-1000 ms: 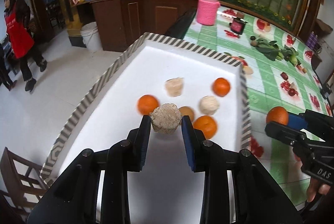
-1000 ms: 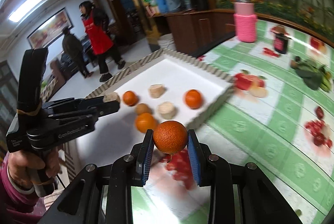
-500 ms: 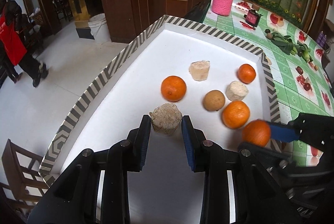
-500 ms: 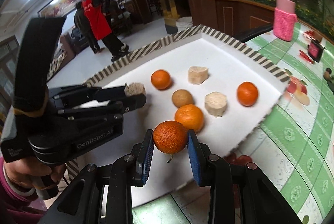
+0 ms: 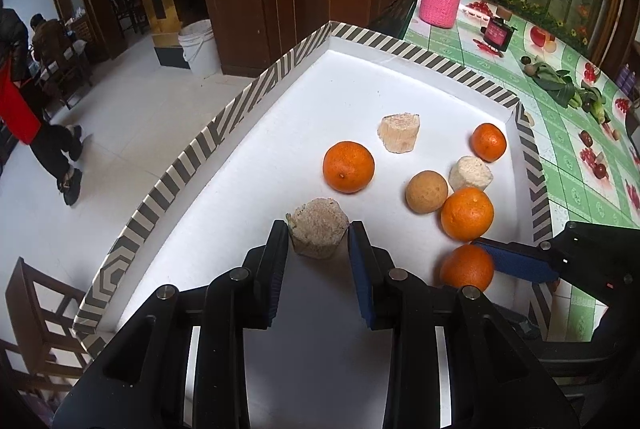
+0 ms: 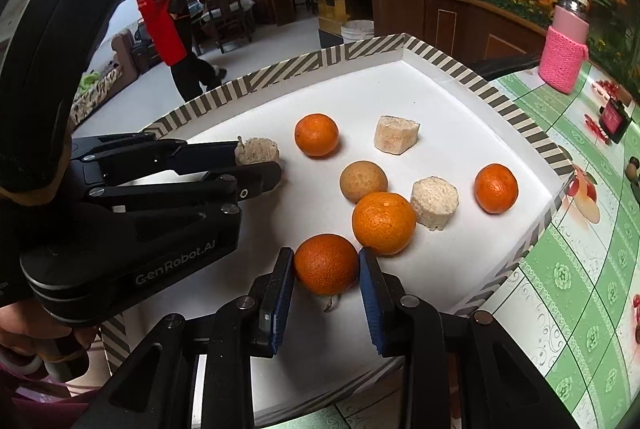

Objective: Organize fruits
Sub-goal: 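Open the right gripper to drop the orange while the left gripper releases the textured ball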

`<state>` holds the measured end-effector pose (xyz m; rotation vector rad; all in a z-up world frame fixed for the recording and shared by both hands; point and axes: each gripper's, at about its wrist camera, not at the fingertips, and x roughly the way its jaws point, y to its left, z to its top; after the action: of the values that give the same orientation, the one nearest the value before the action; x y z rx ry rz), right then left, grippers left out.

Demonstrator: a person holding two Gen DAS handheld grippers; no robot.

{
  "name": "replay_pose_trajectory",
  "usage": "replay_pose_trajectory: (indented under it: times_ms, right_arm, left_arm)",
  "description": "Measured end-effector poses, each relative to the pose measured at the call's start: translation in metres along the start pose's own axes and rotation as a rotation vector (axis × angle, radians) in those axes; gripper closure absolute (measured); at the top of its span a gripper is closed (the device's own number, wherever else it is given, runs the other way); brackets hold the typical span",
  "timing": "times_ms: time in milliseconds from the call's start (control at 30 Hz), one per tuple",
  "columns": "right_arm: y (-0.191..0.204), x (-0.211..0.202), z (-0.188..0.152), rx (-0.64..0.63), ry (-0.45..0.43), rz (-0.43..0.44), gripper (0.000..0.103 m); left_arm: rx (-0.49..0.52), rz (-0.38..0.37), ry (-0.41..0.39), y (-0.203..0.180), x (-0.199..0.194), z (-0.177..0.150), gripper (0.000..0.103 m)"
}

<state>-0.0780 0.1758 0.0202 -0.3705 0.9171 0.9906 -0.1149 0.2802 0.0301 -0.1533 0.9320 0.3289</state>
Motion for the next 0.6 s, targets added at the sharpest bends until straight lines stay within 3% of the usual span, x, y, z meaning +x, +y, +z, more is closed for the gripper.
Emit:
replay_pose_trajectory:
  times_ms: [67,133,200,433,600]
  right_arm:
    - [0.000,-0.003,0.000,-0.001,-0.005,0.006,0.072]
    - [-0.002,-0.008,-0.001,0.016,-0.018,0.015,0.071]
    - [-0.006,-0.013,-0.002,0.034,-0.033,0.029,0.071]
    - [-0.020,-0.043,-0.008,0.092,-0.120,0.031,0.071]
    - [-0.035,-0.060,-0.016,0.135,-0.154,-0.002,0.071]
  left_arm:
    - [0.006,0.015,-0.001,-0.001,0.000,0.000,0.066]
    - [0.010,0.024,-0.013,-0.003,-0.003,-0.001,0.051]
    - [0.008,0.033,-0.030,-0.003,-0.007,-0.001,0.044]
    - [0.018,0.099,-0.126,-0.011,-0.026,0.005,0.044]
    - [0.037,0.102,-0.180,-0.027,-0.037,0.012,0.044]
